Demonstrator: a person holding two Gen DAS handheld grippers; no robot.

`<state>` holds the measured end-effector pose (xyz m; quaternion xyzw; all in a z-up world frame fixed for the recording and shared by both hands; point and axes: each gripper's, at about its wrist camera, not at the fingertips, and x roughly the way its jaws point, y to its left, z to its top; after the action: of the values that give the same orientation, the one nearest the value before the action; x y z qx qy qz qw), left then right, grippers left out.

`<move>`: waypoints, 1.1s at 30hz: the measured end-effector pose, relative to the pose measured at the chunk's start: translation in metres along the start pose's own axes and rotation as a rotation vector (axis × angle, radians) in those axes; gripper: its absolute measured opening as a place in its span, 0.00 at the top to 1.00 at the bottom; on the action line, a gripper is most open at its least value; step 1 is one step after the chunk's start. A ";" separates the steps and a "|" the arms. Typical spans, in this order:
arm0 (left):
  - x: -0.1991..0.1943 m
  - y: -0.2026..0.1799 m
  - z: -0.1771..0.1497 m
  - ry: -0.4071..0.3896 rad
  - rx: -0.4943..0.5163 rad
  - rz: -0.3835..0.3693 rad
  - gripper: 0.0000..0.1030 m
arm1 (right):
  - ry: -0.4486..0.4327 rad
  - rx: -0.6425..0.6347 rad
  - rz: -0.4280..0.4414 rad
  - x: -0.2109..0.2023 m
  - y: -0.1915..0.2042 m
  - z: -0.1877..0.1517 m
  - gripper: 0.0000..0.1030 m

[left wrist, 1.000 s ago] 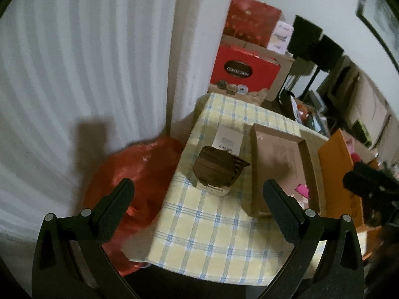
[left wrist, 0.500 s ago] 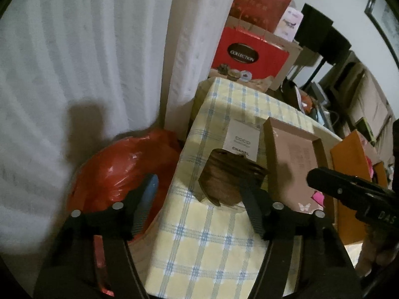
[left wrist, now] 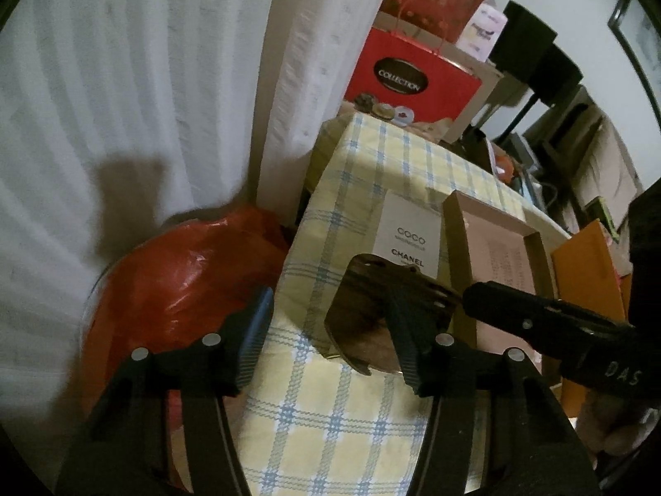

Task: Organize objects
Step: 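Grasp the small dark brown item with the left gripper, then carry the dark brown item with the left gripper into the orange box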

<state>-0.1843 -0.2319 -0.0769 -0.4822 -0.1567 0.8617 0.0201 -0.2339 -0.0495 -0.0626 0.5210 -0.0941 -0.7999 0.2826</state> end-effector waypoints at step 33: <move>-0.052 -0.063 0.005 -0.062 0.008 -0.120 0.67 | -0.055 0.120 0.061 -0.049 -0.004 0.002 0.77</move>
<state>-0.1682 -0.1827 -0.0126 -0.4450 -0.1824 0.8740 0.0691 -0.2228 -0.0192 -0.0248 0.5119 -0.1651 -0.7979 0.2723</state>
